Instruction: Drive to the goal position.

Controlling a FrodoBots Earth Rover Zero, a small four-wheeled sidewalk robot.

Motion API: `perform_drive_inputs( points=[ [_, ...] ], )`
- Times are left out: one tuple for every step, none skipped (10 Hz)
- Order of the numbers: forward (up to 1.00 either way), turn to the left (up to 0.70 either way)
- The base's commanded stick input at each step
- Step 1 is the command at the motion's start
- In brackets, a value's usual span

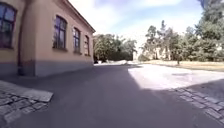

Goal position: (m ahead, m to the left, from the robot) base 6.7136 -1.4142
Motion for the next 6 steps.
perform_drive_inputs(
  points=[
    [0.70,0.00],
    [0.70,0.00],
    [0.70,0.00],
    [0.70,0.00],
    [0.70,0.00],
    [0.70,0.00]
  ],
)
